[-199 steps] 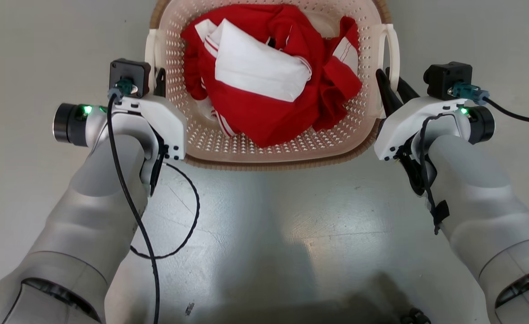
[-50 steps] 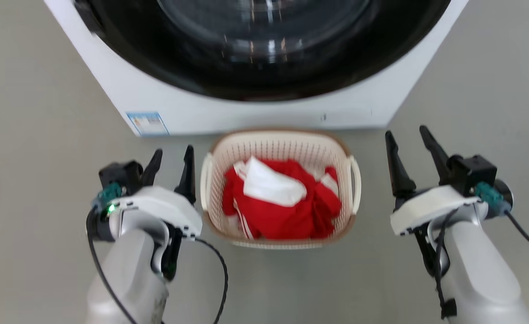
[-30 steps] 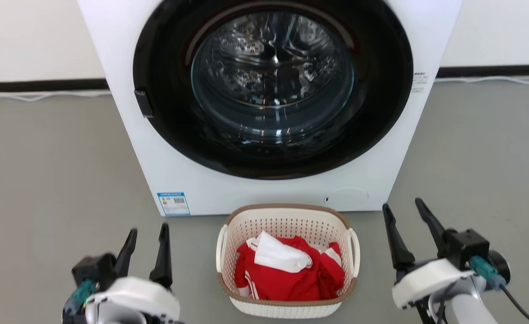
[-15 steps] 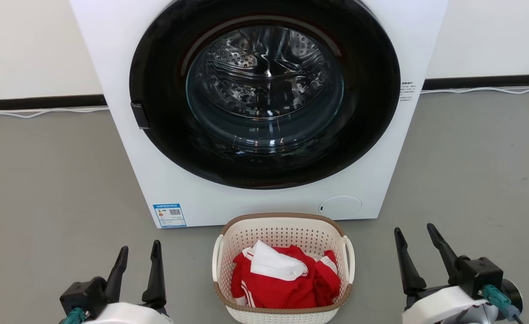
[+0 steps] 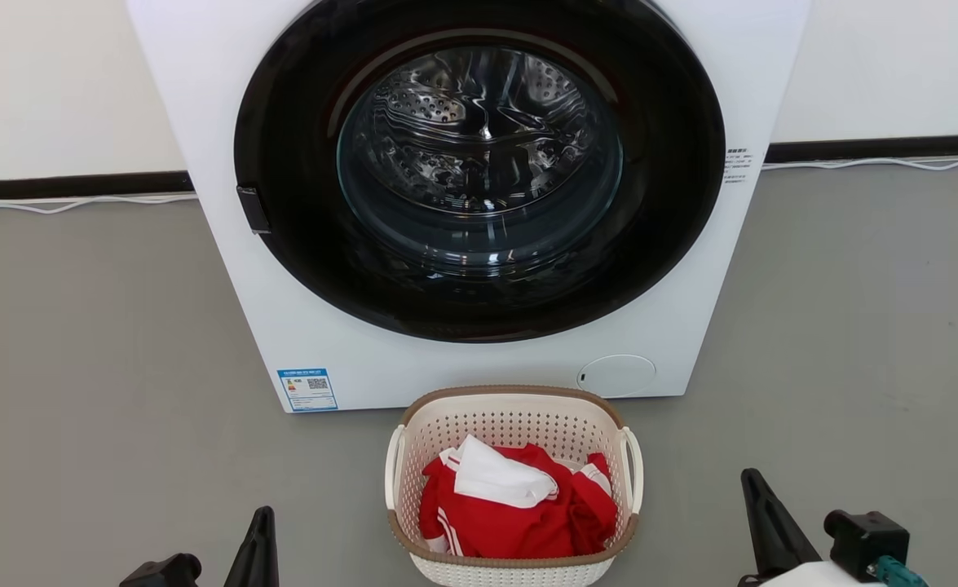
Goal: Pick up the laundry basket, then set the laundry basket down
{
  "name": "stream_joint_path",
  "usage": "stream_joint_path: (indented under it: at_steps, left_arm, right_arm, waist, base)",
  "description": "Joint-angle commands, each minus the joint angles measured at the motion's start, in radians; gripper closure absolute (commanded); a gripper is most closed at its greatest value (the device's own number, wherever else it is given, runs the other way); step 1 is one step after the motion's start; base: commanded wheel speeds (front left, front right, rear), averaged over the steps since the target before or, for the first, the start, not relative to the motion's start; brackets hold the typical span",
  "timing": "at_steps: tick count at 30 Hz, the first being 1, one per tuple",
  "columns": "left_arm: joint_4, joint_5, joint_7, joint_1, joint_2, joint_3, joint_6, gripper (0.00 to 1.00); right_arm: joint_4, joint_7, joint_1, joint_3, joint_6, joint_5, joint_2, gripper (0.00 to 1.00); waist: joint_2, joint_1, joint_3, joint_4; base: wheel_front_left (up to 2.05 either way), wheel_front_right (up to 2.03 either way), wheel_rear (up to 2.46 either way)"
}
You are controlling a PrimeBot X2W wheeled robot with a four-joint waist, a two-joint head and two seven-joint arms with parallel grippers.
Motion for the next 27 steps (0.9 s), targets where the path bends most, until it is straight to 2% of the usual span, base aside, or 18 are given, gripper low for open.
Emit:
stream_joint_path:
  at_steps: [1,27]
  left_arm:
    - [-0.029,-0.021,0.003,-0.039,0.006,0.01,-0.006,1.0]
    - [-0.041,-0.279,0.078,-0.072,0.005,0.044,-0.03,1.0]
  right_arm:
    - [-0.029,0.006,-0.033,-0.008,0.001,0.026,-0.003,1.0]
    - [-0.062,0.078,-0.049,-0.029,0.002,0.345,-0.002,1.0]
  waist:
    - [-0.0001,0.0002,0.001,0.0]
    - [-0.0001,-0.0004,0.013,0.008]
  base:
    - [0.0,0.0,0.0]
    - [0.0,0.0,0.0]
